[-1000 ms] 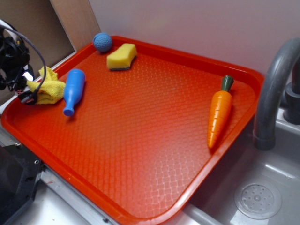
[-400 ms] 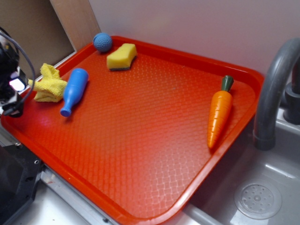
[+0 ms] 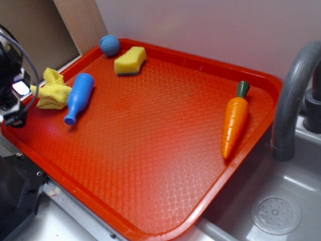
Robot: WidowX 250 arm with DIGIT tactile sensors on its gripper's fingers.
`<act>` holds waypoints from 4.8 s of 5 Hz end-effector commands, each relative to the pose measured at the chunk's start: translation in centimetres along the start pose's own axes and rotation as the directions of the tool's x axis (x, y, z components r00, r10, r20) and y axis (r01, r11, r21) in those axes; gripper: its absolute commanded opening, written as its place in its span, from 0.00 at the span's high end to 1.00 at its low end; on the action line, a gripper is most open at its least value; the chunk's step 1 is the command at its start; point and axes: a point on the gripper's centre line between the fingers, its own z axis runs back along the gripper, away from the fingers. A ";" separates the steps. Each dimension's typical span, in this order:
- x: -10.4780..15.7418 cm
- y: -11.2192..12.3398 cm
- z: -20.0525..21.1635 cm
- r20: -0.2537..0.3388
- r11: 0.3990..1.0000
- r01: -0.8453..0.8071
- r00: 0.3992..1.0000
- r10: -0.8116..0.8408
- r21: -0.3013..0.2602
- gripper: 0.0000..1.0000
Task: Grab the yellow cloth.
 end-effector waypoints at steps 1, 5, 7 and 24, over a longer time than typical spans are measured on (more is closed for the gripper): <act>2.3 1.0 -3.5 0.016 0.998 0.057 0.998 -0.058 0.040 0.00; 3.4 3.4 2.8 0.167 0.998 0.013 0.986 -0.023 0.064 0.00; 4.7 3.7 4.1 0.210 0.996 0.042 0.976 -0.057 0.074 0.00; 9.1 -0.2 17.8 0.234 0.874 -0.475 0.866 0.443 0.102 1.00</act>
